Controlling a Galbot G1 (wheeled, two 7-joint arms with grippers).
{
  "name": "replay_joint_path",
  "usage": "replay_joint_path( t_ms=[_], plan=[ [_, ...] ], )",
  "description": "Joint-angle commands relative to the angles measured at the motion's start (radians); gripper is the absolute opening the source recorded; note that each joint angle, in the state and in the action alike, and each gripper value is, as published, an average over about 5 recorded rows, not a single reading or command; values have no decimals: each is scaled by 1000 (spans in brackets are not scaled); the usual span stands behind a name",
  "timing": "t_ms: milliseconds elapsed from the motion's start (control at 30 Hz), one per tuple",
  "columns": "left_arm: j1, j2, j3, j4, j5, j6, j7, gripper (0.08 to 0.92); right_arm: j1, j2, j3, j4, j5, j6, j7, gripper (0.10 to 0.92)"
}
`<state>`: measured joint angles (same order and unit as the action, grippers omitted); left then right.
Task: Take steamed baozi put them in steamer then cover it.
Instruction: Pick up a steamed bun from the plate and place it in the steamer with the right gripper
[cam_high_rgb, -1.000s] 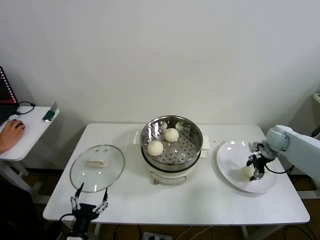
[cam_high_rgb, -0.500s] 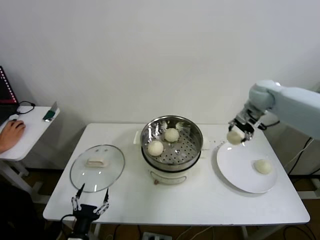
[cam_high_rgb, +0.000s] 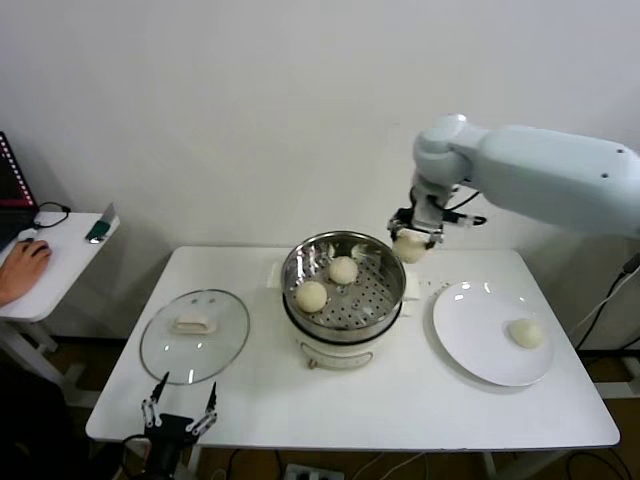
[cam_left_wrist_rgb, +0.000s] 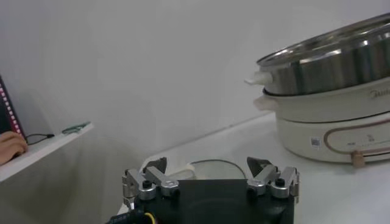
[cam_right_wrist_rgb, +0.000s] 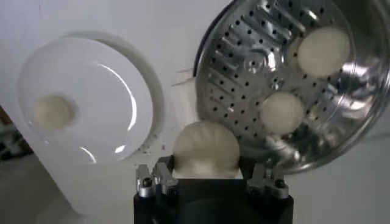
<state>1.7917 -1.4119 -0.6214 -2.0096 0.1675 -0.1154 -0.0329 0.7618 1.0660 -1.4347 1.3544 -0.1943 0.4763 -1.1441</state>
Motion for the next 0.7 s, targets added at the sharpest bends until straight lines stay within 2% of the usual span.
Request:
replay_joint_path(
  t_ms=[33, 333, 700],
  plan=[
    [9, 5, 1, -13, 4, 4, 1, 823, -144, 201, 26, 24, -105, 58, 3, 695],
    [11, 17, -2, -4, -1, 5, 1, 823, -203, 242, -2, 18, -96, 59, 6, 704],
    [10, 19, -4, 12, -2, 1, 0, 823, -202, 219, -22, 19, -81, 59, 5, 704]
  ],
)
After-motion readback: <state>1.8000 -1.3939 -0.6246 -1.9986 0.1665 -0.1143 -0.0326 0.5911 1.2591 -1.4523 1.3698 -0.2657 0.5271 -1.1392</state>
